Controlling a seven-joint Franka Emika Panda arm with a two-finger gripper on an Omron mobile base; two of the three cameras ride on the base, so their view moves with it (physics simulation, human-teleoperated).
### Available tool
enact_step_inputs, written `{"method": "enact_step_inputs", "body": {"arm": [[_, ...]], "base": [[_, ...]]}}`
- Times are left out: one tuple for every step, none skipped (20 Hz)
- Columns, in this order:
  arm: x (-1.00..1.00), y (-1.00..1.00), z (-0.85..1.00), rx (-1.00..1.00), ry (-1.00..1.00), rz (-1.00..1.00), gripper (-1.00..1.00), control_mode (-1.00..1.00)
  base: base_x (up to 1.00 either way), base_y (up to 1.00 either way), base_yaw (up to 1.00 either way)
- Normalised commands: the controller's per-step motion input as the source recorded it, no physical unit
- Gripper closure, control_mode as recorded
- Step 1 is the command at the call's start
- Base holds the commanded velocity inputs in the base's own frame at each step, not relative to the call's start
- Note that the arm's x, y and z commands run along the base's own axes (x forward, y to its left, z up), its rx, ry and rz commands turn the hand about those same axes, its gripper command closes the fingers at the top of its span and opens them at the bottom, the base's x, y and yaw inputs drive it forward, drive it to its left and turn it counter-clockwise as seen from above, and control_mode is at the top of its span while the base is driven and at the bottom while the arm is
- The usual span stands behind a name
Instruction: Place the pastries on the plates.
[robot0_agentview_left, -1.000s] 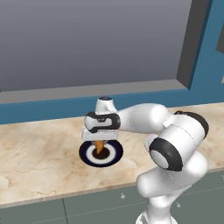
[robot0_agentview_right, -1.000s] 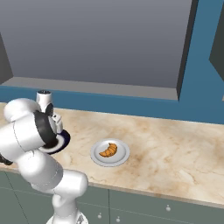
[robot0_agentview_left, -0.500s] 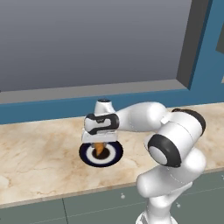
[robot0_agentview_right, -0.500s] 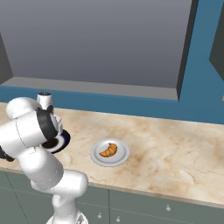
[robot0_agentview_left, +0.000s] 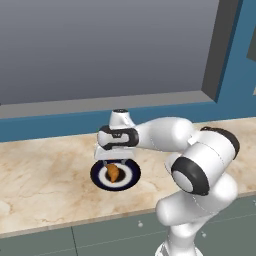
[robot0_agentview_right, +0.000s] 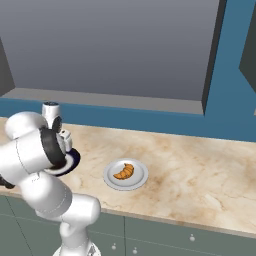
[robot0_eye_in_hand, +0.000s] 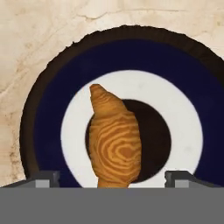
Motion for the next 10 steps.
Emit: {"method": "enact_step_inputs", "body": {"arm": [[0.0, -0.19, 0.55, 0.0, 0.0, -0.01, -1.0, -1.0], [-0.24, -0.27, 0.74, 0.0, 0.0, -0.03, -1.0, -1.0], [-0.34, -0.28, 0.78, 0.0, 0.0, -0.03, -1.0, -1.0], [-0.49, -0.27, 0.81, 0.0, 0.0, -0.04, -1.0, -1.0], [-0.62, -0.26, 0.76, 0.0, 0.0, -0.03, -1.0, -1.0], [-0.66, -0.26, 0.71, 0.0, -0.02, -0.03, -1.0, -1.0], [-0.67, -0.29, 0.79, 0.0, -0.02, -0.03, -1.0, -1.0], [-0.68, -0.33, 0.83, 0.0, -0.1, -0.03, -1.0, -1.0], [-0.55, -0.33, 0.86, 0.0, -0.15, -0.01, -1.0, -1.0], [-0.49, -0.41, 0.96, 0.0, -0.15, -0.02, -1.0, -1.0]], "base": [[0.0, 0.0, 0.0], [0.0, 0.0, 0.0], [0.0, 0.0, 0.0], [0.0, 0.0, 0.0], [0.0, 0.0, 0.0], [0.0, 0.0, 0.0], [0.0, 0.0, 0.0], [0.0, 0.0, 0.0], [0.0, 0.0, 0.0], [0.0, 0.0, 0.0]]}}
